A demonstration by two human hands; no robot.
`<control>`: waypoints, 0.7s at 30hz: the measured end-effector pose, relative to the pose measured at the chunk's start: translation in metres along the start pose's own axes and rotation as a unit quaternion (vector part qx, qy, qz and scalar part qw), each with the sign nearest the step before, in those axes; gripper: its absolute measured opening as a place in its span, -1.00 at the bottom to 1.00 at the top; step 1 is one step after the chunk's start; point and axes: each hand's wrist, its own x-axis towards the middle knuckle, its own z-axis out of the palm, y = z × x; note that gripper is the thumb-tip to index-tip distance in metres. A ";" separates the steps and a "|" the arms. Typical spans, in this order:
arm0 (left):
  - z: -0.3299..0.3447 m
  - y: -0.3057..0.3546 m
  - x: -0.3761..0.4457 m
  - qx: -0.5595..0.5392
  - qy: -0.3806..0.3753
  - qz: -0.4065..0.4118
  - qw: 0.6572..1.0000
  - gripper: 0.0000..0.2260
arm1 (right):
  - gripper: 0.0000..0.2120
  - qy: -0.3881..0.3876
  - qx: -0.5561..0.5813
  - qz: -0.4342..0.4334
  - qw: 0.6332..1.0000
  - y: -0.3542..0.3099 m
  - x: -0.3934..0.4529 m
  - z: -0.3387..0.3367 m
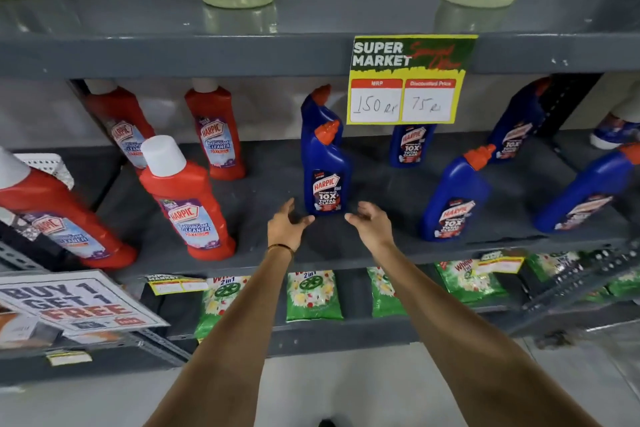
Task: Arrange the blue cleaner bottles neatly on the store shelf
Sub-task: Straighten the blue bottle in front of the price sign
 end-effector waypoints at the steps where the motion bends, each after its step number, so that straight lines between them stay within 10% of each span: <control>1: 0.001 0.002 0.005 -0.009 -0.003 -0.004 1.000 -0.37 | -0.46 -0.009 0.006 -0.001 1.000 -0.002 0.006 0.002; 21: 0.013 0.009 0.003 -0.022 -0.006 0.021 1.000 -0.55 | -0.60 -0.088 -0.066 -0.069 0.992 -0.006 0.014 0.006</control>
